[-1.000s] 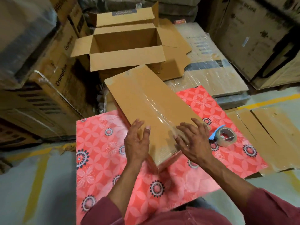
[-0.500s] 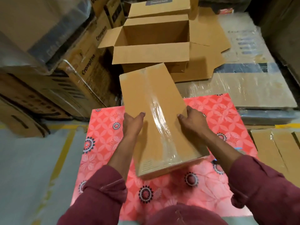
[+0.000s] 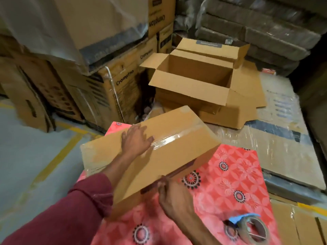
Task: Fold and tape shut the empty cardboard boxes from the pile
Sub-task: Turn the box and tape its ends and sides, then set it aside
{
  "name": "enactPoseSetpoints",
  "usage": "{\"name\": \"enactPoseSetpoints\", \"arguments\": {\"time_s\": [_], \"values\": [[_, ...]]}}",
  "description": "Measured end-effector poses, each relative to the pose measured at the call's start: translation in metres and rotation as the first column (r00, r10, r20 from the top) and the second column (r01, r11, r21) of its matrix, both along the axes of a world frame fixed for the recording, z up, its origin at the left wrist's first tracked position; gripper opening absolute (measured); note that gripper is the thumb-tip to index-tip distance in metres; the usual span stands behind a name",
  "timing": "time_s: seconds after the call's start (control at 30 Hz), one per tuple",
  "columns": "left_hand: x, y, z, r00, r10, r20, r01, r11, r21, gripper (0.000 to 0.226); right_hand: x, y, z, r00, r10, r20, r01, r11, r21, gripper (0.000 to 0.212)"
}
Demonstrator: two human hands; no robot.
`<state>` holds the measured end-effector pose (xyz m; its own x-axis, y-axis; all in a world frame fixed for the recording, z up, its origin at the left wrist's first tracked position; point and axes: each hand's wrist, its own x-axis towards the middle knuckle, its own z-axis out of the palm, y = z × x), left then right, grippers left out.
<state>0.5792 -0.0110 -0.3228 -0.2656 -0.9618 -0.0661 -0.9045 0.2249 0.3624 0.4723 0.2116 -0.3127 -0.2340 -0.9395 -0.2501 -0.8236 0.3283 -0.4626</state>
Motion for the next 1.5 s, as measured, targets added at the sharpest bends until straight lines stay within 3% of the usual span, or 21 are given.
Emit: {"name": "enactPoseSetpoints", "arguments": {"time_s": [0.07,0.17,0.3,0.43,0.53,0.63,0.7,0.8,1.0,1.07,1.13,1.23,1.3,1.33,1.37,1.43,1.5], "values": [[-0.001,0.041,-0.002,0.990,-0.040,-0.138,0.035,0.998,-0.043,0.069,-0.036,-0.021,-0.001,0.992,-0.126,-0.020,0.122,0.983,-0.139,0.039],[-0.012,0.106,-0.013,0.979,-0.120,-0.167,0.107,0.991,-0.087,0.076,-0.107,-0.062,-0.006,0.967,-0.225,-0.120,0.186,0.944,-0.272,0.042],[-0.014,0.147,-0.047,0.979,-0.190,-0.074,0.182,0.978,-0.103,0.083,-0.166,-0.100,-0.014,0.920,-0.300,-0.252,0.281,0.954,-0.108,0.070],[-0.005,0.141,-0.057,0.952,-0.307,-0.015,0.299,0.935,-0.191,0.064,-0.182,-0.100,-0.027,0.922,-0.378,-0.089,0.374,0.926,-0.056,0.107],[0.014,0.120,-0.062,0.937,-0.346,-0.046,0.324,0.912,-0.252,0.061,-0.168,-0.088,-0.027,0.886,-0.438,-0.153,0.434,0.899,-0.060,0.104],[0.048,0.086,-0.063,0.911,-0.396,-0.118,0.355,0.895,-0.269,0.071,-0.148,-0.071,-0.020,0.850,-0.472,-0.233,0.480,0.877,-0.026,0.118],[0.072,0.062,-0.058,0.881,-0.453,-0.138,0.413,0.877,-0.247,0.081,-0.133,-0.058,-0.011,0.856,-0.455,-0.247,0.475,0.880,0.027,0.113],[0.103,0.032,-0.052,0.825,-0.562,-0.066,0.528,0.807,-0.265,0.091,-0.104,-0.035,0.004,0.876,-0.392,-0.281,0.427,0.901,0.074,0.085],[0.147,-0.008,-0.043,0.778,-0.626,0.057,0.618,0.745,-0.249,0.090,-0.023,0.018,0.024,0.910,-0.163,-0.381,0.256,0.944,0.207,0.056],[0.158,-0.015,-0.043,0.797,-0.601,0.060,0.592,0.757,-0.276,0.090,0.012,0.029,0.035,0.931,-0.072,-0.357,0.185,0.937,0.295,0.052],[0.165,-0.012,-0.047,0.836,-0.548,-0.041,0.493,0.781,-0.382,0.084,0.041,0.034,0.044,0.948,-0.001,-0.319,0.130,0.915,0.382,0.056],[0.164,0.022,-0.061,0.866,-0.301,-0.399,0.076,0.868,-0.490,0.056,0.060,0.035,0.055,0.996,0.041,-0.075,0.004,0.857,0.515,0.073],[0.153,0.069,-0.067,0.791,-0.108,-0.602,-0.159,0.914,-0.374,0.056,0.060,0.031,0.065,0.973,-0.034,0.229,-0.107,0.810,0.576,0.073],[0.147,0.097,-0.068,0.747,-0.041,-0.664,-0.213,0.931,-0.298,0.065,0.057,0.028,0.068,0.950,-0.049,0.309,-0.137,0.822,0.553,0.064],[0.141,0.125,-0.067,0.703,0.034,-0.710,-0.252,0.946,-0.204,0.076,0.050,0.023,0.068,0.949,-0.039,0.313,-0.124,0.867,0.483,0.054],[0.132,0.172,-0.060,0.607,0.237,-0.759,-0.307,0.950,0.051,0.101,0.028,0.005,0.061,0.983,-0.030,0.182,-0.017,0.967,0.255,0.042],[0.121,0.198,-0.064,0.520,0.434,-0.735,-0.325,0.897,0.300,0.120,0.002,-0.017,0.052,0.991,-0.123,0.047,0.119,0.990,0.072,0.046]]}}
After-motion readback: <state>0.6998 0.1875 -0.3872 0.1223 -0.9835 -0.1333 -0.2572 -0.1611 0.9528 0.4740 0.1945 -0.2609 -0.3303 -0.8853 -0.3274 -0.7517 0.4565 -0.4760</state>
